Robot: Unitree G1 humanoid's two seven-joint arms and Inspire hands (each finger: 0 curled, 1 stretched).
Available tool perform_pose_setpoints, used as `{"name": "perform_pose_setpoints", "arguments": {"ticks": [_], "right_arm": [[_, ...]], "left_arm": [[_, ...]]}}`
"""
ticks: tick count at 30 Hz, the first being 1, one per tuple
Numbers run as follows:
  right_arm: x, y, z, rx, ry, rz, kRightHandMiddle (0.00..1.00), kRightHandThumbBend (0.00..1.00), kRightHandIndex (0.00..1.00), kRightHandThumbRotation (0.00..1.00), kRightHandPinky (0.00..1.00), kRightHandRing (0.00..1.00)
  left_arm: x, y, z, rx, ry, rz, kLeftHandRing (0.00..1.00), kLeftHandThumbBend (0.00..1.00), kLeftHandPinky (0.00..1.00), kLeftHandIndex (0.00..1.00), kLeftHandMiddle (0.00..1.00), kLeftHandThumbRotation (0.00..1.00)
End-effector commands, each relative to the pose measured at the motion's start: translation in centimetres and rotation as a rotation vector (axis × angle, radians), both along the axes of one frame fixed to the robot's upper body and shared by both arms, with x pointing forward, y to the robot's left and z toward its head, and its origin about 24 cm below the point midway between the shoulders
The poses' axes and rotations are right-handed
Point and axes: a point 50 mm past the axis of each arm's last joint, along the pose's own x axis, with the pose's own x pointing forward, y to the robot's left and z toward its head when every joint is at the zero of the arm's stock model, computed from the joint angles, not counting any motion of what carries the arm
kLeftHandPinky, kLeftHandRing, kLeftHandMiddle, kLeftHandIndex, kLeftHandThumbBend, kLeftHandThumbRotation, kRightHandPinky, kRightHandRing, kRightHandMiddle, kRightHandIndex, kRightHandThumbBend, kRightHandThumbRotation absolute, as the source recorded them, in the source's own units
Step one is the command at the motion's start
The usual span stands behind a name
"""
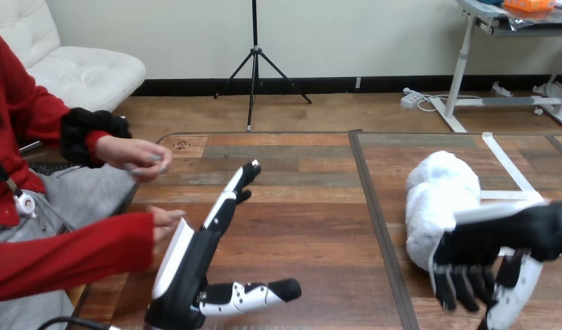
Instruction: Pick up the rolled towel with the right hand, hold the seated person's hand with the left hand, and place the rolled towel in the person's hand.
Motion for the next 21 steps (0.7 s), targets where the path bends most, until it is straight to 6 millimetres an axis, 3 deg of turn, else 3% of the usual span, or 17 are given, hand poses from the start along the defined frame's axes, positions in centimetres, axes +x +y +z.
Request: {"name": "perform_pose_setpoints", "arguments": {"ticks": [1, 21], "right_arm": [[0.5, 0.2, 4.2, 0.012, -0.183, 0.006, 0.43, 0.83, 0.49, 0.0, 0.29, 0.36], [0.5, 0.3, 6.3, 0.061, -0.353, -0.053, 0.39, 0.8, 0.49, 0.0, 0.23, 0.31]], "left_arm": [[1.8, 0.5, 2.0, -0.011, -0.106, 0.004, 0.95, 1.0, 0.9, 0.96, 0.95, 0.53], [1.9, 0.3, 2.1, -0.019, -0.105, -0.01, 0.95, 1.0, 0.9, 0.95, 0.95, 0.53]]}}
